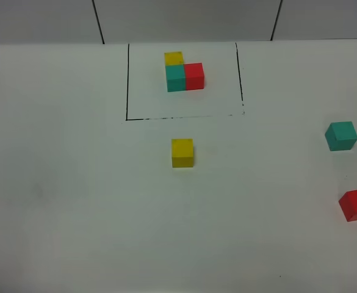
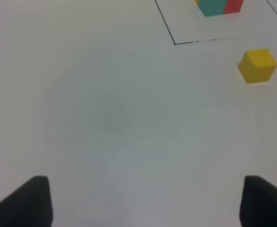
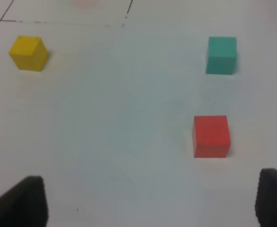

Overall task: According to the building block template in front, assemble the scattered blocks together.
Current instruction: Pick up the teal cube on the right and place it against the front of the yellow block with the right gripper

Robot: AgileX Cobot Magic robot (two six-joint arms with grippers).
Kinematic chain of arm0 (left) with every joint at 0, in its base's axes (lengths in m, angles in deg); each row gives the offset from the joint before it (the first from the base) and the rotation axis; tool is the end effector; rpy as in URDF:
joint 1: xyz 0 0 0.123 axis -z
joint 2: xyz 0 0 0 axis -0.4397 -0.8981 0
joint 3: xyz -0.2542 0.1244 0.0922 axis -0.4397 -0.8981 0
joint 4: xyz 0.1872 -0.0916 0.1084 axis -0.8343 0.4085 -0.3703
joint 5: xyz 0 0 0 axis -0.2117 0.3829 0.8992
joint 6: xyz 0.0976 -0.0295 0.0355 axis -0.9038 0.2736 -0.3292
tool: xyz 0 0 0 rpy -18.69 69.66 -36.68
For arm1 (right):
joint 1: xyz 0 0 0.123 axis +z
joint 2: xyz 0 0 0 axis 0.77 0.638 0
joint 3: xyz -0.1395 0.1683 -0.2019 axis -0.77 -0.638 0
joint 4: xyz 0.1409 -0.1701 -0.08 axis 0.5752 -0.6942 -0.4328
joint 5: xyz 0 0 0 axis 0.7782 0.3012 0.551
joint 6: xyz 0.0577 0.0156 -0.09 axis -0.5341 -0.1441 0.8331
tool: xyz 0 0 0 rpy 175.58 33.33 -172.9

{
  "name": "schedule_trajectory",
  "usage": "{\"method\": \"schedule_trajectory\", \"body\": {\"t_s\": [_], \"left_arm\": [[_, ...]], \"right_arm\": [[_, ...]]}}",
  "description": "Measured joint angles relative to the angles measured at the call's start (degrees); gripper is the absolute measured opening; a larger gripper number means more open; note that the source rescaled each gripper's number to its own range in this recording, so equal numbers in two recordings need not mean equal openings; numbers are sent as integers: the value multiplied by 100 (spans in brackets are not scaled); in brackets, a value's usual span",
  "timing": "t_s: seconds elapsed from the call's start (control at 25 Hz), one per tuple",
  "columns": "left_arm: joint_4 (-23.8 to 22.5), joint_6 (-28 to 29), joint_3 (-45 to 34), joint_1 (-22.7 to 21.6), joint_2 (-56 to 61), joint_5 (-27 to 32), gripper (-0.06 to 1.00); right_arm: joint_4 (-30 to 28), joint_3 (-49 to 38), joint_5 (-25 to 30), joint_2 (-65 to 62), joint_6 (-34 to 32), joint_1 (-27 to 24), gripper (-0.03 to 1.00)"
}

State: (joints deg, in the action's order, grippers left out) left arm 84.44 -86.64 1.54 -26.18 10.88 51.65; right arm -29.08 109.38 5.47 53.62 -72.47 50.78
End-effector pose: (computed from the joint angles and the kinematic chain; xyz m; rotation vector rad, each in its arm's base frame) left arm -0.0191 -0.0147 0.2635 0.1410 2.0202 -0.1018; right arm -0.0096 0.0140 0.2625 -0.1156 2.0971 0.1256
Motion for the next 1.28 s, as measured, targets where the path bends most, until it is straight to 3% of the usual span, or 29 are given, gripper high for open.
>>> {"method": "schedule_trajectory", "body": {"t_s": [1.28], "left_arm": [[0, 0, 0, 0, 0, 0, 91]], "right_arm": [[10, 0, 0, 0, 0, 0, 99]]}}
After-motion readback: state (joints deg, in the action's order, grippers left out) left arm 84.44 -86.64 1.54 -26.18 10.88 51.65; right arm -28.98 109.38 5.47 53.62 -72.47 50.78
